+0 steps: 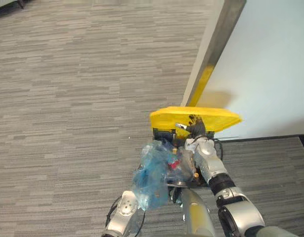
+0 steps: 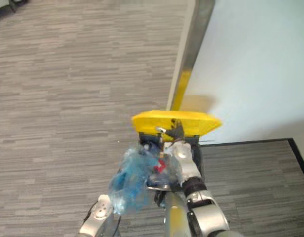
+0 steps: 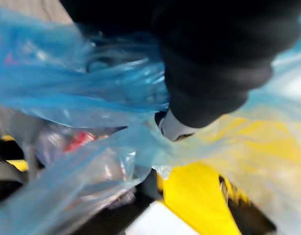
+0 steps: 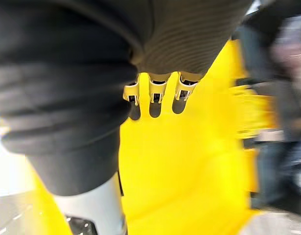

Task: Gather rubbish on tea table into small bin, then transfer packed bag to large trash can.

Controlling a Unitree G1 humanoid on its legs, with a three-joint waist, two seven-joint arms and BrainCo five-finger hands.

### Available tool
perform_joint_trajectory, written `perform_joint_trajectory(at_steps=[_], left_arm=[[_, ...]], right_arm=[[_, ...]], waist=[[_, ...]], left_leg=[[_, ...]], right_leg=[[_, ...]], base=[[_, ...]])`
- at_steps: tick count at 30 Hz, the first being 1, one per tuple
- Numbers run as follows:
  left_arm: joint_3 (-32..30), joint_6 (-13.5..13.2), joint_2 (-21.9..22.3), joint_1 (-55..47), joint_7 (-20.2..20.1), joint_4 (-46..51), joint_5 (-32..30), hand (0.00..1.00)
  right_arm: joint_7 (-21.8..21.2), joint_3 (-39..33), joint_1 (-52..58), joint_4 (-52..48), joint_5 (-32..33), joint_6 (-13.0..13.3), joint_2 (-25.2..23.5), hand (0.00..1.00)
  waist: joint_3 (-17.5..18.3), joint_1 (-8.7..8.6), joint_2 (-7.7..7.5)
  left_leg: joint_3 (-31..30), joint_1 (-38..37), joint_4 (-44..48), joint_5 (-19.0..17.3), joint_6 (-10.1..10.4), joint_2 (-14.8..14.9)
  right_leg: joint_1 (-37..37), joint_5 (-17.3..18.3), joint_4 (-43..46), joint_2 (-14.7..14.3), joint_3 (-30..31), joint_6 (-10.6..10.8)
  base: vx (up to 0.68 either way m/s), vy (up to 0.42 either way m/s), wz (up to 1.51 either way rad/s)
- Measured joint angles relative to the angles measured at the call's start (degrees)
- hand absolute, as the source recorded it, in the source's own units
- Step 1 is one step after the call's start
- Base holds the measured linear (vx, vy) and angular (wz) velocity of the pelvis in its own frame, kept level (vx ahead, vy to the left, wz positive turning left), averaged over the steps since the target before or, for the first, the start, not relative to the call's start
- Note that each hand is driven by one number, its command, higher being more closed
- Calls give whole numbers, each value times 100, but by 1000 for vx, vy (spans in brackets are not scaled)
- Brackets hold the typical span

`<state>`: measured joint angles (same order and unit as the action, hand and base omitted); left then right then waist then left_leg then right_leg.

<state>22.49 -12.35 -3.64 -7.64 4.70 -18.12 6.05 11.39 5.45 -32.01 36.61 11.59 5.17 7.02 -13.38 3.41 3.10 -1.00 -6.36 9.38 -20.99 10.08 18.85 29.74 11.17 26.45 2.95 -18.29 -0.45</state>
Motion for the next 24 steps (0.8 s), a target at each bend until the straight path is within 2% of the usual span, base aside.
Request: perform_joint_trajectory(at_steps=[1, 2, 3, 4, 5, 6, 8, 11, 12, 15, 19, 20, 21, 22, 23, 24], left_arm=[[43, -19, -16, -69, -16, 172, 87, 100], [79, -24, -18, -73, -26, 229, 113, 100], [217, -26, 6, -108, -46, 352, 196, 100], [385, -31, -11, -84, -94, 477, 233, 100], [452, -32, -8, -76, -133, 588, 279, 100], [603, -90, -24, -62, -221, 921, 417, 100], [708, -94, -54, -93, -267, 1287, 541, 100], [884, -134, -65, -61, -279, 2204, 705, 100], [999, -188, -54, 85, -279, 2519, 766, 100], [1243, -354, 72, 511, -278, 3022, 770, 100], [1348, -377, 48, 808, -266, 3326, 767, 100], [1345, -410, 57, 811, -262, 3382, 768, 100], [1340, -434, 66, 815, -255, 3469, 761, 100], [1332, -459, 135, 832, -241, 3493, 758, 100], [1340, -470, 221, 962, -229, 3483, 755, 100], [1355, -472, 260, 1017, -223, 3469, 755, 100]], right_arm=[[14, -2, -128, 97, -40, -51, 23, 0], [21, -2, -167, 121, -43, -66, 47, 0], [19, -4, -250, 305, -45, -81, 120, 0], [9, -5, -280, 449, -45, -159, 200, 0], [-1, -4, -289, 519, -45, -164, 255, 0], [-7, -5, -335, 589, -45, -166, 360, 0], [-30, 3, -441, 714, -46, -170, 392, 0], [-89, 3, -684, 754, -52, -172, 571, 0], [-144, 2, -767, 895, -83, -167, 677, 0], [-213, -5, -856, 1234, -199, -170, 774, 0], [-255, -13, -857, 1398, -261, -173, 763, 0], [-256, -11, -870, 1398, -263, -172, 760, 0], [-253, -10, -875, 1404, -264, -179, 772, 0], [-256, -10, -924, 1404, -267, -180, 789, 0], [-274, -15, -1030, 1404, -269, -179, 797, 0], [-289, -15, -1061, 1404, -269, -180, 796, 0]], waist=[[6, 30, -4], [-6, 43, -15], [9, 64, 20], [5, 61, 34], [10, 32, 48], [-28, 50, 9], [-25, 68, 20], [-34, 62, 131], [-26, 62, 145], [-20, 35, 167], [-9, 31, 183], [-36, 73, 236], [-17, 6, 158], [13, 13, 251], [13, 50, 258], [12, 64, 257]], left_leg=[[-19, -38, -164, 9, -23, 7], [-34, -14, 74, -29, 48, -36], [16, 159, 910, -122, 132, -168], [222, 218, 1182, -297, 19, -212], [221, 186, 1067, -362, 1, -186], [208, 68, 838, -466, 156, -167], [186, 14, 763, -468, 152, -159], [-7, -92, 361, -454, 131, -64], [-115, -103, 440, -453, 161, -76], [34, 9, 1088, -499, 214, -331], [241, -101, 830, -595, 187, -219], [216, -204, 670, -599, 171, -155], [84, -329, 491, -592, 191, -184], [-19, -332, 464, -587, 286, -167], [-42, -98, 894, -642, 365, -242], [-43, -50, 1031, -647, 336, -294]], right_leg=[[-21, -46, -116, 4, -47, 19], [-38, -69, -152, 37, -61, 12], [-92, -117, -189, 57, -66, -23], [-161, -147, -157, 75, -64, -44], [-169, -153, -129, 81, -76, -32], [-158, -180, -72, 112, -72, 1], [-171, -220, -83, 81, -30, 21], [-149, -115, -122, -23, -215, -97], [-147, -33, -126, -33, -316, -197], [-155, 25, -67, -79, -357, -293], [-178, 16, -34, -132, -358, -264], [-95, 35, 286, -169, -255, -235], [48, 249, 583, -227, 270, -342], [29, 296, 447, -327, 158, -354], [36, 227, 173, -372, 25, -212], [26, 213, 79, -372, -72, -49]], base=[[-70, -45, 13], [-75, -22, 3], [-108, 5, -2], [-148, 4, 4], [-160, -5, 13], [-143, -18, 10], [-119, -21, 3], [-52, -81, 15], [6, -120, 16], [-71, -102, 8], [-133, -61, 0], [-37, -93, 31], [36, -134, 30], [57, -127, 16], [31, -104, -16], [-16, -53, -36]])
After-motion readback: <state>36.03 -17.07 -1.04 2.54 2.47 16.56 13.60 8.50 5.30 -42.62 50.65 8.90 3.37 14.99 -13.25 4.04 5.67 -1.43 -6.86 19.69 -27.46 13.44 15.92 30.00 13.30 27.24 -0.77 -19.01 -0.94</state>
